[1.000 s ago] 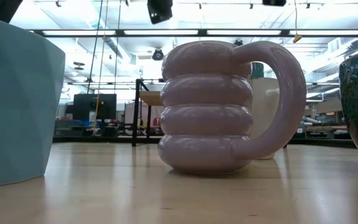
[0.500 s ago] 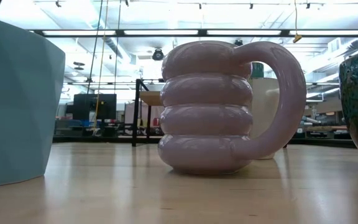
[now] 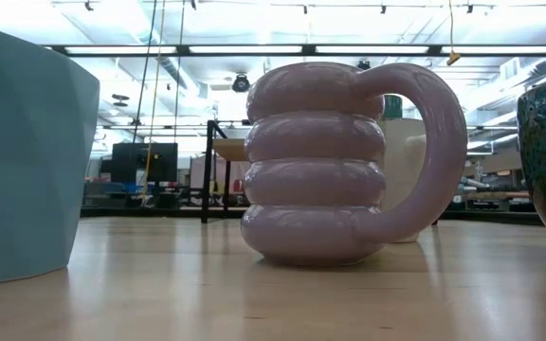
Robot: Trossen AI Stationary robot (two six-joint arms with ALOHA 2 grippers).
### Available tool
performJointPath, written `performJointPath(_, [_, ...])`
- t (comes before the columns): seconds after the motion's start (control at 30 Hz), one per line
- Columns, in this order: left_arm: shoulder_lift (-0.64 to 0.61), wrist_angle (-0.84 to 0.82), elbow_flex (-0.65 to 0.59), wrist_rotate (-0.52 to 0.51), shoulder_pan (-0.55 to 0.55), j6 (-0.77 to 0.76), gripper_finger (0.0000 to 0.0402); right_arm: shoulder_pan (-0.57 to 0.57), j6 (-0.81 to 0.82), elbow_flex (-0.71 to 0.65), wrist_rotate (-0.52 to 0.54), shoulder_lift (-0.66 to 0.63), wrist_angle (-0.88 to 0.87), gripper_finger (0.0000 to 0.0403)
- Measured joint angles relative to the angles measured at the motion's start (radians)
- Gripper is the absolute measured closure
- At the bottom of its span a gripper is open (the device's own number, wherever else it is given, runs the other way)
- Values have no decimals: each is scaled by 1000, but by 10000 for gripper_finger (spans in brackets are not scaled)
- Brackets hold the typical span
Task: Place coffee mugs
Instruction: Put the green mug on the shelf
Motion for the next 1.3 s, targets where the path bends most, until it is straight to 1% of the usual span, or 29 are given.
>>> performJointPath(0.1, [11,9,1,-45,-6,-45,260,7,0,0,-1,0,0,321])
performJointPath(0.27, [73,23,1,-67,3,-58,260,24,17,-11,-3,0,6,321])
performJointPath(0.5, [174,117,0,-46,51,-140,260,60,87,-78,-5,0,28,321])
performJointPath(0.57, [197,134,0,-30,78,-115,260,72,100,-94,-5,0,41,321])
performJointPath(0.63, [211,135,-1,-1,106,-58,260,85,115,-102,-5,0,39,321])
performJointPath(0.73, [220,139,0,59,156,65,260,101,125,-104,-26,0,40,321])
performJointPath(0.8, [220,138,0,76,187,199,260,107,125,-104,-51,0,42,321])
performJointPath(0.87, [222,141,0,70,213,377,260,112,136,-104,-60,0,43,321])
performJointPath(1.0, [226,139,0,65,262,808,259,119,150,-104,-57,0,45,321])
performJointPath(1.1, [237,146,2,67,294,1061,260,120,156,-104,-57,0,45,321])
performJointPath(1.17, [249,138,0,68,312,1185,259,119,168,-104,-55,-1,45,321])
performJointPath(1.23, [263,143,1,69,327,1275,259,119,179,-105,-47,-9,45,321])
performJointPath(1.3, [278,120,0,91,338,1347,260,119,196,-105,-36,-22,44,321])
